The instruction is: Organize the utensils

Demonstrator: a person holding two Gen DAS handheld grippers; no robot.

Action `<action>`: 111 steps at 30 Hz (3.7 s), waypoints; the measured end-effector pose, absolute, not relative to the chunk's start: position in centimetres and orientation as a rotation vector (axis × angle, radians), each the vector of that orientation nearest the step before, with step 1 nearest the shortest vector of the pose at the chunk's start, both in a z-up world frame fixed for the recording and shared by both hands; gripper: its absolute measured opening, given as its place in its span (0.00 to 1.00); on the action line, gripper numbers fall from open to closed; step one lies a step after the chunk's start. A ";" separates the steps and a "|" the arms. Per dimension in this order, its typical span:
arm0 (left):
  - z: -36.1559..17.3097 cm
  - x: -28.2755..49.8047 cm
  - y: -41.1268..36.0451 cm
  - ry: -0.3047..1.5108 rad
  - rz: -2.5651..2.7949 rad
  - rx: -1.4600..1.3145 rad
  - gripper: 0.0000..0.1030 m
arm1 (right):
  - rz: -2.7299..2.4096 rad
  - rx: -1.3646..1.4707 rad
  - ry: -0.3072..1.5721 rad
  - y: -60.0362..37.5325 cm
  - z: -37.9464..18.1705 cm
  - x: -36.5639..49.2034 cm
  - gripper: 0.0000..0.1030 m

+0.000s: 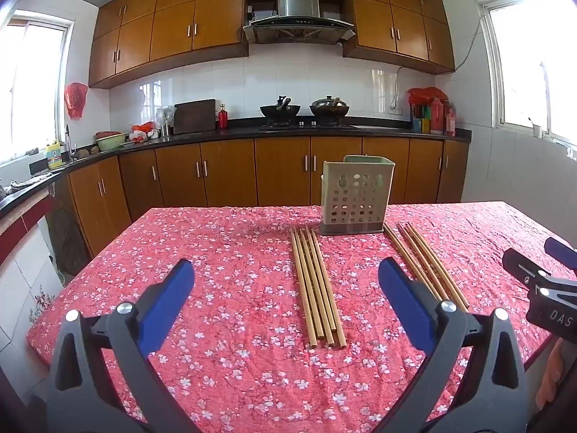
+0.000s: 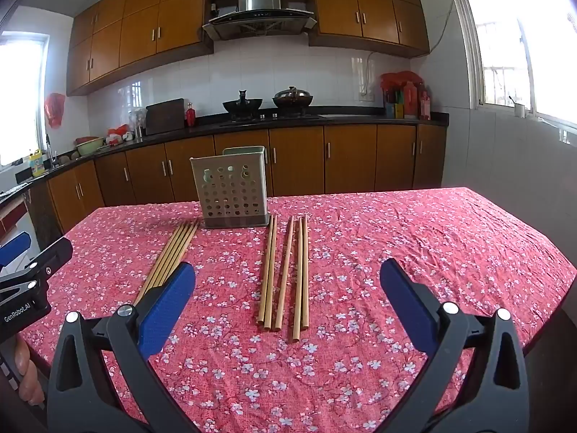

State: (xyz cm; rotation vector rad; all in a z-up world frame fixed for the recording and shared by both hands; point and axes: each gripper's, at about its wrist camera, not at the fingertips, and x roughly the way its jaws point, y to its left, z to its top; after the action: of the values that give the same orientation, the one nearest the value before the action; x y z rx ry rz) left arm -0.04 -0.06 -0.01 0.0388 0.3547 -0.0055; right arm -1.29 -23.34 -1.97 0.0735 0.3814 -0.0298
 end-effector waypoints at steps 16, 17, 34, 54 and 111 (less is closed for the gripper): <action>0.0 0.0 0.0 0.357 -0.006 0.038 0.96 | -0.029 0.074 0.383 -23.3 -2.0 -1.3 0.98; 0.0 0.0 0.0 0.356 -0.006 0.038 0.96 | -0.029 0.074 0.383 -23.3 -2.0 -1.3 0.98; -0.1 -0.1 0.0 0.357 -0.005 0.039 0.96 | -0.029 0.076 0.384 -23.3 -2.0 -1.2 0.98; -0.6 -0.1 -0.5 0.358 -0.006 0.040 0.96 | -0.028 0.077 0.385 -23.3 -2.0 -1.2 0.98; -7.7 13.5 3.8 0.824 -0.007 -0.066 0.63 | -0.095 0.191 0.900 -28.6 -9.5 13.9 0.08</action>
State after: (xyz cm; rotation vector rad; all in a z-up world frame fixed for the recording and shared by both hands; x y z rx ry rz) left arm 13.45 3.77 -7.68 -0.0663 0.8240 -0.0071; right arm 13.95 -28.60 -9.46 0.1913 0.9004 -0.0946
